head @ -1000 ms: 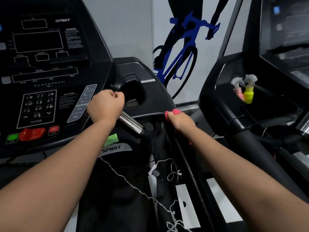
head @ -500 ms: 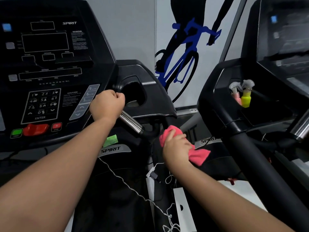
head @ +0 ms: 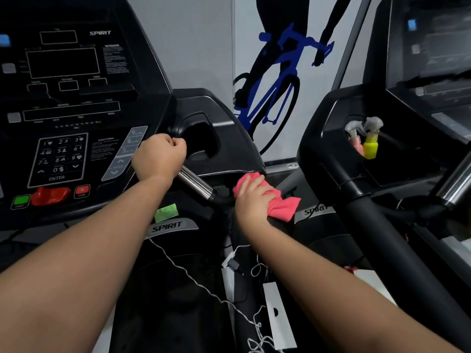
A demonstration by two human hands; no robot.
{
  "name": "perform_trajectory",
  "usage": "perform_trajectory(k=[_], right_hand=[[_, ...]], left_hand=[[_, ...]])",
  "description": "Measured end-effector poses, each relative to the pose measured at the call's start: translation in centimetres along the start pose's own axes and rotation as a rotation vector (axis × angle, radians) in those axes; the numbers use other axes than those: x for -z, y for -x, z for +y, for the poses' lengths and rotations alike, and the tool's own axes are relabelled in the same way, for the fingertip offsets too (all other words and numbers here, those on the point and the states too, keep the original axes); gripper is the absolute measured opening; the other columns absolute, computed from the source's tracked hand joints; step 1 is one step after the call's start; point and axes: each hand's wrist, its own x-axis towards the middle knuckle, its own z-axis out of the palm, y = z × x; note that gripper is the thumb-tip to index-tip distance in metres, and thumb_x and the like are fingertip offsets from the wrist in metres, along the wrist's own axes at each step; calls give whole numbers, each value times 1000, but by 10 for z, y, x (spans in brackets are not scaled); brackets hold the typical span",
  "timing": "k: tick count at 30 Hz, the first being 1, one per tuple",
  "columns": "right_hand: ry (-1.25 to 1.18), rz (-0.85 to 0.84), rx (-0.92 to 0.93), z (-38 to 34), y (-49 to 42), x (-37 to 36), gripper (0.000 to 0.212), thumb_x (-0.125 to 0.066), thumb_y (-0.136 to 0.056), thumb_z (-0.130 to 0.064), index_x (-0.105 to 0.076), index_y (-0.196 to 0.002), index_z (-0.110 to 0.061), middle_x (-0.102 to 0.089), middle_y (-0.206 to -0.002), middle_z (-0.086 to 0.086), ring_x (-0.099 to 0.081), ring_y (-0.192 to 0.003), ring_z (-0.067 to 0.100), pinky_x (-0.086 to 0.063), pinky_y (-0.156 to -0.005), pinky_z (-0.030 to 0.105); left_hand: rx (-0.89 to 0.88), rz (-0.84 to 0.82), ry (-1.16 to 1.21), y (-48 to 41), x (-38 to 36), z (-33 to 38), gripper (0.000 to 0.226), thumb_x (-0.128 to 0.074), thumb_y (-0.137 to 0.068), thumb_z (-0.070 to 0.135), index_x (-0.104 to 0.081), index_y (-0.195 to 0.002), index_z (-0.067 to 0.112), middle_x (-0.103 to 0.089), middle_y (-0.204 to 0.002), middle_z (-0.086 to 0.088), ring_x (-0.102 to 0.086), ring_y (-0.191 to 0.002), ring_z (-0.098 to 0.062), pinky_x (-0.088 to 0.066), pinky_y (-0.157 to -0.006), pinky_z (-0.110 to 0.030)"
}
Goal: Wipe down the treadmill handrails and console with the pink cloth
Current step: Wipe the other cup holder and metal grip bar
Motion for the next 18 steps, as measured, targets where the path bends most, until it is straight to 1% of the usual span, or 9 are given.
perform_trajectory(k=[2, 5, 7, 8, 11, 13, 15, 17, 18], right_hand=[[58, 37, 51, 2, 15, -14, 51, -14, -98, -2, -9, -148, 1, -8, -149, 37, -31, -124, 60, -32, -97, 66], [162, -64, 94, 4, 43, -21, 51, -22, -103, -15, -5, -149, 0, 9, -151, 33, -14, -129, 63, -19, -103, 67], [86, -120, 104, 16, 55, -16, 51, -22, -104, -17, -3, -150, -4, 12, -152, 30, -12, -130, 64, -15, -106, 65], [-22, -126, 93, 25, 58, -13, 53, -23, -104, -20, -2, -151, -9, 11, -153, 29, -15, -131, 62, -17, -107, 63], [-392, -101, 47, 48, 50, -3, 65, -40, -98, -37, -7, -150, -16, -10, -152, 28, -37, -125, 50, -35, -102, 53], [-593, -118, 7, 57, 28, 2, 72, -50, -90, -44, -16, -146, -14, -30, -142, 26, -45, -120, 44, -38, -98, 46], [-741, -181, -27, 61, 8, 7, 65, -51, -86, -48, -34, -137, -14, -49, -127, 22, -53, -113, 38, -41, -92, 41], [-987, -233, -38, 66, -7, 8, 36, -48, -80, -48, -59, -103, -22, -62, -97, 15, -62, -84, 32, -45, -73, 35], [-1141, -266, -53, 70, -14, 5, 29, -47, -80, -46, -63, -86, -23, -63, -86, 15, -61, -73, 31, -46, -67, 34]], left_hand=[[-4, -11, 3, 1, 1, 0, 33, -45, -85, 29, -45, -55, 14, -43, -52, -1, -43, -50, -22, -31, -49, -28], [-13, -21, 6, 2, 1, -1, 34, -45, -85, 28, -43, -54, 15, -42, -51, -1, -41, -50, -22, -30, -48, -27], [-20, -23, 7, 2, 1, -1, 34, -45, -85, 28, -42, -53, 15, -41, -51, -1, -40, -48, -22, -29, -47, -27], [-21, -24, 5, 2, 1, -1, 35, -45, -85, 28, -42, -53, 15, -41, -51, -1, -40, -48, -21, -29, -47, -27], [-19, -19, 13, 1, 1, 1, 33, -45, -85, 28, -44, -55, 14, -42, -51, -1, -41, -49, -22, -29, -48, -27], [-12, -7, 11, 1, 0, 2, 33, -45, -85, 28, -45, -56, 14, -41, -51, -1, -40, -48, -21, -28, -47, -27], [2, 3, 6, 1, 0, 2, 34, -45, -85, 28, -44, -55, 14, -40, -51, -1, -37, -46, -20, -27, -46, -26], [7, 7, 7, 1, -1, 1, 35, -45, -85, 28, -41, -53, 15, -38, -50, 0, -35, -45, -18, -26, -45, -26], [6, 8, 9, 1, -1, 1, 36, -45, -85, 28, -40, -52, 15, -38, -49, 0, -35, -45, -18, -26, -45, -26]])
